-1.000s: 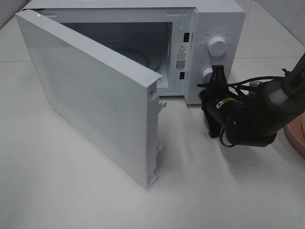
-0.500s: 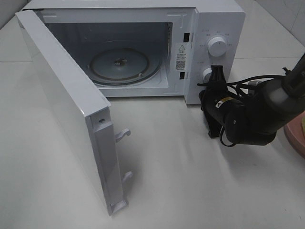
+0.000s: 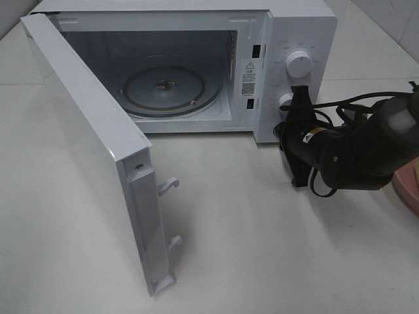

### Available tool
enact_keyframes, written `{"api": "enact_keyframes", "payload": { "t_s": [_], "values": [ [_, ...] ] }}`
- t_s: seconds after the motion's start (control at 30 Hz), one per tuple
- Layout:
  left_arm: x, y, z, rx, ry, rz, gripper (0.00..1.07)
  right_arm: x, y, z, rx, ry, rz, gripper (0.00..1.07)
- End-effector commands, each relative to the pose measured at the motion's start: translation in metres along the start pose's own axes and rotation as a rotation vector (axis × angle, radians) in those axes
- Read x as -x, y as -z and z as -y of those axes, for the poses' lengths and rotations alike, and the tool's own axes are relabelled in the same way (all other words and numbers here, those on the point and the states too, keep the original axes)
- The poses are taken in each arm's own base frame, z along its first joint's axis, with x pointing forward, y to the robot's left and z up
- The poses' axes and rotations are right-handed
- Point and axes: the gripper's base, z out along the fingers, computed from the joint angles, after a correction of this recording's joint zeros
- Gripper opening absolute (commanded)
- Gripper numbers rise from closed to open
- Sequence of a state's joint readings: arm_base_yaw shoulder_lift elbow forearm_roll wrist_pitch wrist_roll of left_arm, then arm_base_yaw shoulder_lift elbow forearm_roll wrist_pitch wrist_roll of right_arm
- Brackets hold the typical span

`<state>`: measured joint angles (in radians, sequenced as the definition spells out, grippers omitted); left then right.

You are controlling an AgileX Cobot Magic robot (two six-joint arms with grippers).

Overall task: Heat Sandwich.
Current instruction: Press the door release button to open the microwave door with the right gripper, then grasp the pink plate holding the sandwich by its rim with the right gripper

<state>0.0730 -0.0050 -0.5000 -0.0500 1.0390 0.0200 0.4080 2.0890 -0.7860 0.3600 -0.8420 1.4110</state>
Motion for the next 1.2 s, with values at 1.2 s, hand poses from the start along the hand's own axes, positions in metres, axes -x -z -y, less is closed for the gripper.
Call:
{"api": "enact_keyframes", "payload": {
  "t_s": [1.2],
  "values": [
    [-0.002, 0.003, 0.001, -0.003, 0.005, 0.024, 0.98, -0.003, 0.104, -0.012, -0.428, 1.123, -0.536, 0.09]
  ]
}}
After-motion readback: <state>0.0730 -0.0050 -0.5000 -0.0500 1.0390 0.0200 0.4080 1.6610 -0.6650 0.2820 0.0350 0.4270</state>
